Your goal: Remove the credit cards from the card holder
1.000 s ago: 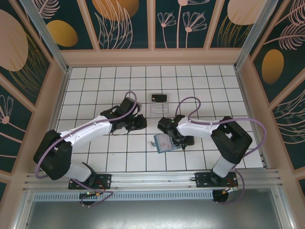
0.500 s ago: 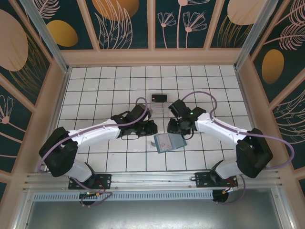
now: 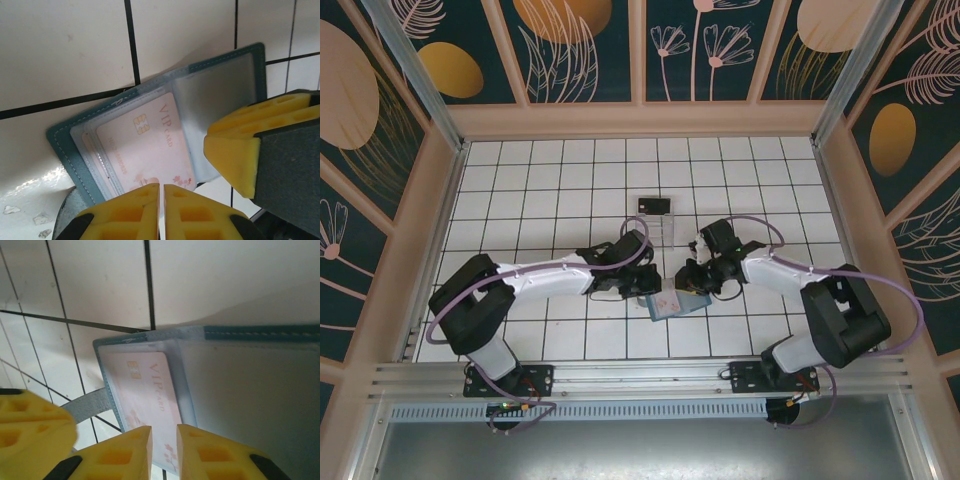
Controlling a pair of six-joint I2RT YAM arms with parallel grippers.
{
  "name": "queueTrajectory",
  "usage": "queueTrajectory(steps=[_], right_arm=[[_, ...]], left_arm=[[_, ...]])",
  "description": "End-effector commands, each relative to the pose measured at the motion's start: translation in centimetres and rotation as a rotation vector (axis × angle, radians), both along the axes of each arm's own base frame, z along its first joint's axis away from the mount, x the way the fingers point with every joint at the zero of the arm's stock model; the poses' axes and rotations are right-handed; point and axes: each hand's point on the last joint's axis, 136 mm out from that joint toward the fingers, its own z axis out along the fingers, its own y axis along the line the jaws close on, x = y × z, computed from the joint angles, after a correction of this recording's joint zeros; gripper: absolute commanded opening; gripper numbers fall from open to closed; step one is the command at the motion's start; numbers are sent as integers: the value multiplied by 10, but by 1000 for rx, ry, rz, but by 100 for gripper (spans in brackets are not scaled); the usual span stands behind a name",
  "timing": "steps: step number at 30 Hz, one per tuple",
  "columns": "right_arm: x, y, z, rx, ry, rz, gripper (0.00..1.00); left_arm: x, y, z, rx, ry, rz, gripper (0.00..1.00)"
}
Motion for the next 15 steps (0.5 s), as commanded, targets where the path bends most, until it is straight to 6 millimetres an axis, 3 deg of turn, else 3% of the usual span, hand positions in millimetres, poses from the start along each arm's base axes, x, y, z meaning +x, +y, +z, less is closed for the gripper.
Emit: queueTrajectory(steps=[1,8,9,15], right_arm=[[-4,5,-6,45,-4,58,20],[-9,0,-27,12,24,58,19],[-10,-1,-29,9,29,57,19],[-14,-3,-35,7,34,56,19]], left_arm=[[1,-9,-2,-11,12,5,13],[-4,-3,-11,13,28,3,13],[-5,0,-24,41,46,2,13],[-11,9,-39,91,67,-4,12]])
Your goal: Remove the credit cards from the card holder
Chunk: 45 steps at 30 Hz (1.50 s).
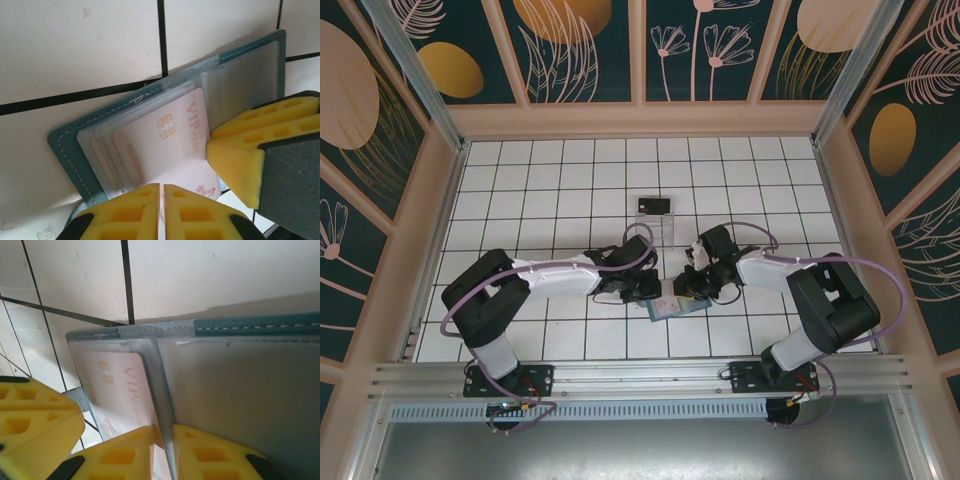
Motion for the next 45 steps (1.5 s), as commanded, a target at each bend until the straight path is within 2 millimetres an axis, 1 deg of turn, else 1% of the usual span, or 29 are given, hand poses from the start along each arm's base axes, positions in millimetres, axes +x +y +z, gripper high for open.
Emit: queueTrajectory(steps=[1,7,12,20,23,26,30,32,34,39,45], right_arm=[[-7,-5,-12,-10,13,10,19],[-10,2,-7,47,18,17,19],[-10,3,-6,59,19,21,19],[-11,7,-2,90,18,26,14],[-11,9,0,103,20,32,14],[-14,11,0,119,30,42,17],[-16,12,-1,129,37,49,16],[-17,12,-2,128,44,53,17],[-17,12,-2,130,44,56,16],[-15,11,-1,120,32,50,7],[-11,0,0,80,7,12,4]], left_arm=[[-8,8,-16,47,26,-8,12],[-9,14,-26,84,37,-10,12],[-11,19,-34,117,43,-13,12],[-13,31,-45,179,50,-11,12],[-13,31,-47,184,52,-10,12],[-13,32,-48,187,53,-10,12],[-13,31,-48,186,54,-12,12],[-13,30,-47,183,52,-12,12],[-13,31,-47,184,53,-11,12],[-13,31,-46,185,52,-13,12],[-14,38,-49,220,49,-14,13]])
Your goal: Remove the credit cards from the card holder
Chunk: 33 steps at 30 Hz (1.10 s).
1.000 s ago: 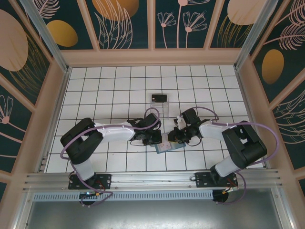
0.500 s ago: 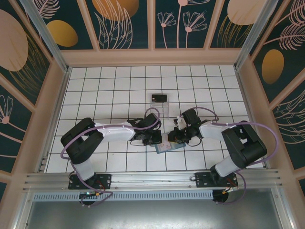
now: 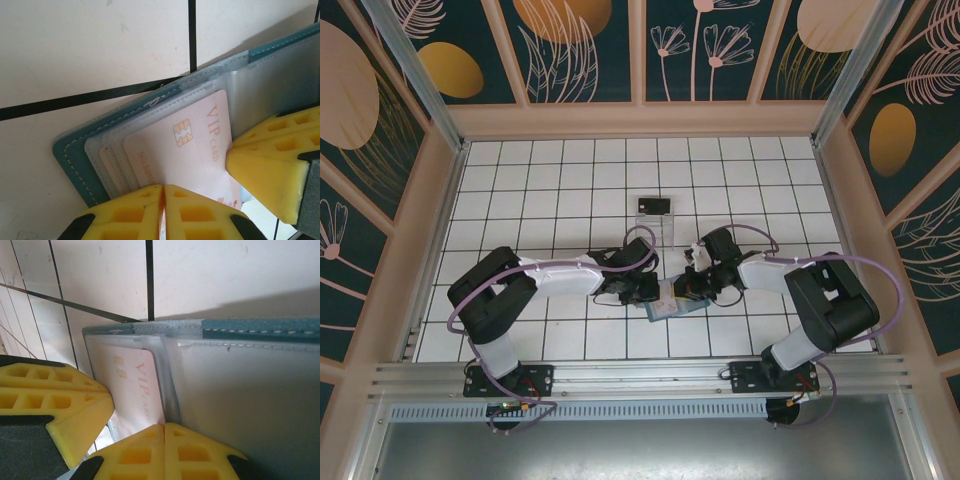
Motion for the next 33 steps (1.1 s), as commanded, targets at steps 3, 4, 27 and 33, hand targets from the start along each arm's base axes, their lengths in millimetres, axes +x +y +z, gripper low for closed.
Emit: queueTrajectory(steps=[3,4,27,33], right_arm=[[-9,-13,-3,-24,15,-25,4],[-9,-15,-3,-24,14,-30,4],[-11,-9,-2,64,52,-34,26],[-14,-7,-6,56,64,-25,26]], left_arm=[[-14,35,-34,179,44,-2,13],[-14,36,-34,181,43,-2,13],[-15,38,-34,200,41,-15,13],[-14,39,-32,199,37,-14,13]])
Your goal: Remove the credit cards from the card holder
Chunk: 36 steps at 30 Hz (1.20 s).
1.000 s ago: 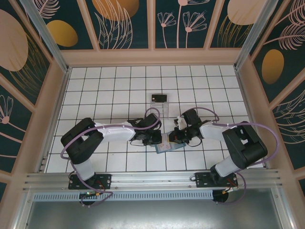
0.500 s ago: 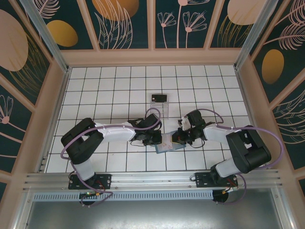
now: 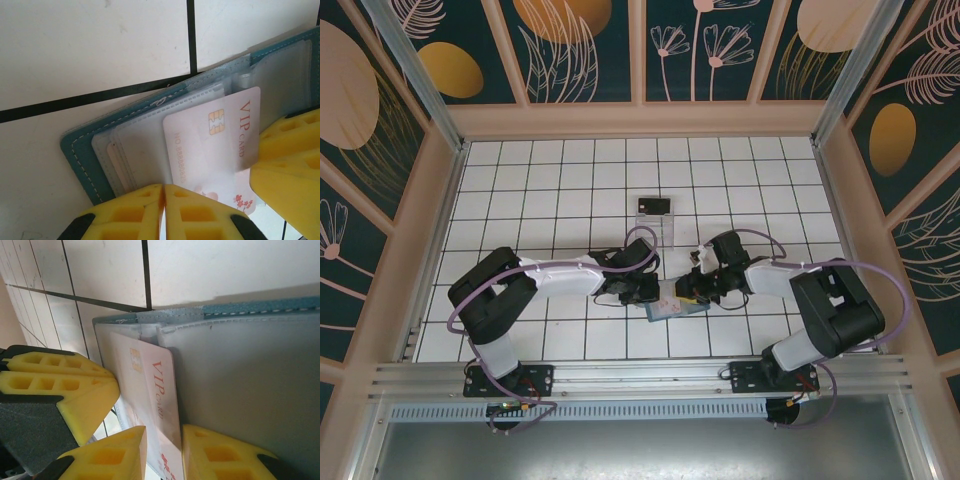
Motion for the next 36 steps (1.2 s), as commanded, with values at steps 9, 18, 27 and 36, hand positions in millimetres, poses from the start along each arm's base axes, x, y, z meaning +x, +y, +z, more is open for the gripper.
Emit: queueTrajectory(steps=[9,18,27,36], right_arm=[[-6,-6,-12,-68,29,-9,10],[-19,8,-4,-60,41,4,4],[-25,40,5,-78,18,15,3],[-22,7,9,-173,-23,-53,3]], left_arm=[[-19,46,-38,207,56,0,12],[-22,71,-42,241,52,-9,13],[-5,105,-30,244,20,22,13],[-11,100,-31,199,42,7,13]])
